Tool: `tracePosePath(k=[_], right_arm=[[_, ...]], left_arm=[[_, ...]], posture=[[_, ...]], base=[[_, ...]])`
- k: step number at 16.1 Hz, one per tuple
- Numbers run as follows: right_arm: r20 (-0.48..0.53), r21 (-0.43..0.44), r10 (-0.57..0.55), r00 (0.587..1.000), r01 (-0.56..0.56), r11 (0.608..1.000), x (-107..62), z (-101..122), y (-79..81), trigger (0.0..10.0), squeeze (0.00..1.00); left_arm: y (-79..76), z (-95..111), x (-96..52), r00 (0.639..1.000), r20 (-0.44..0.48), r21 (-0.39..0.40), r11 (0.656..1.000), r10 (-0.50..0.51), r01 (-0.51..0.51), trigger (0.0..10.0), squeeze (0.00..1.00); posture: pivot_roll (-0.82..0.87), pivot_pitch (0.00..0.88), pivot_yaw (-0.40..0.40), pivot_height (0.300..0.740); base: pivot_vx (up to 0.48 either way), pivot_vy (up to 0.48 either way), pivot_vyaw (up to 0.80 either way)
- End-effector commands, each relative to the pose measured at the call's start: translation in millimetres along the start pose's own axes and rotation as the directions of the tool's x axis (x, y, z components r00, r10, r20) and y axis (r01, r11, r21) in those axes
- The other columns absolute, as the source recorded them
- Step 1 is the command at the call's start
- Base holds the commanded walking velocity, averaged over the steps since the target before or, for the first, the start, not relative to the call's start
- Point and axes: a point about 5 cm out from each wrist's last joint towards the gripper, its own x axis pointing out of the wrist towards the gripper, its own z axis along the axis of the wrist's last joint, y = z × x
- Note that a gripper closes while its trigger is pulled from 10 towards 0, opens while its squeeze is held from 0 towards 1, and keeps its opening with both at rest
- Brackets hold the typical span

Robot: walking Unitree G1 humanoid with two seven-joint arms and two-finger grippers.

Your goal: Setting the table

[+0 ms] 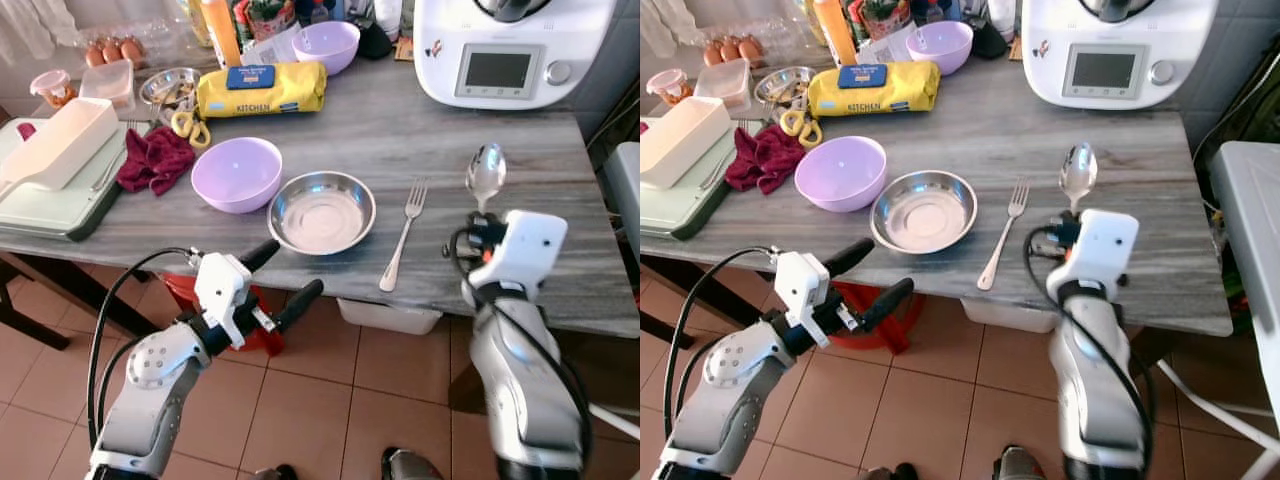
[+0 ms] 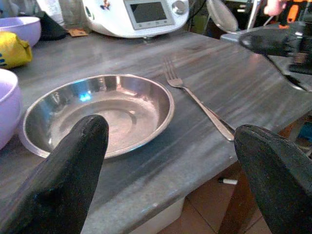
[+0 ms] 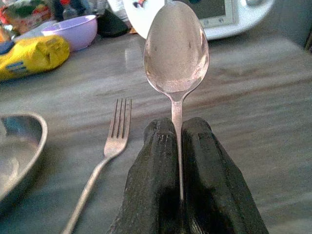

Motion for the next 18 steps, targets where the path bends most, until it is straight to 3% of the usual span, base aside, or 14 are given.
tracePosePath(k=[1, 5, 8, 11, 18], right_arm=[[-0.028, 0.038, -0.003, 1.0, 0.004, 0.999, 0.4, -2.7, 3.5, 10.0, 0.0], [-0.126, 0.171, 0.025, 0.992, -0.003, 0.985, 8.6, -13.0, 22.2, 10.0, 0.0], [-0.157, 0.209, 0.029, 0.987, 0.004, 0.978, 11.6, -14.5, 29.1, 10.0, 0.0], [-0.229, 0.211, 0.015, 0.973, 0.035, 0.977, 9.2, -26.5, 24.1, 10.0, 0.0], [-0.26, 0.173, -0.03, 0.965, 0.077, 0.982, 8.6, -31.1, 11.2, 10.0, 0.0]], left_arm=[[-0.7, 0.8, -3.8, 1.0, -0.01, 0.004, 1.0, -0.007, 0.007, 10.0, 0.0], [-4.8, 0.0, -3.2, 1.0, -0.011, -0.001, 1.0, -0.023, 0.023, 10.0, 0.0], [-3.0, 1.3, -4.5, 1.0, -0.011, 0.006, 1.0, -0.02, 0.02, 10.0, 0.0], [-3.6, 0.6, -4.7, 1.0, -0.018, 0.008, 1.0, -0.024, 0.024, 10.0, 0.0], [-5.9, -2.1, -4.0, 0.999, -0.024, 0.005, 1.0, -0.028, 0.028, 10.0, 0.0]], posture=[[-0.16, 0.215, 0.112, 0.74], [-0.15, 0.219, 0.108, 0.74], [-0.15, 0.219, 0.108, 0.74], [-0.15, 0.218, 0.11, 0.74], [-0.15, 0.22, 0.108, 0.74]], base=[[0.0, 0.0, 0.0], [0.0, 0.0, 0.0], [0.0, 0.0, 0.0], [0.0, 0.0, 0.0], [0.0, 0.0, 0.0]])
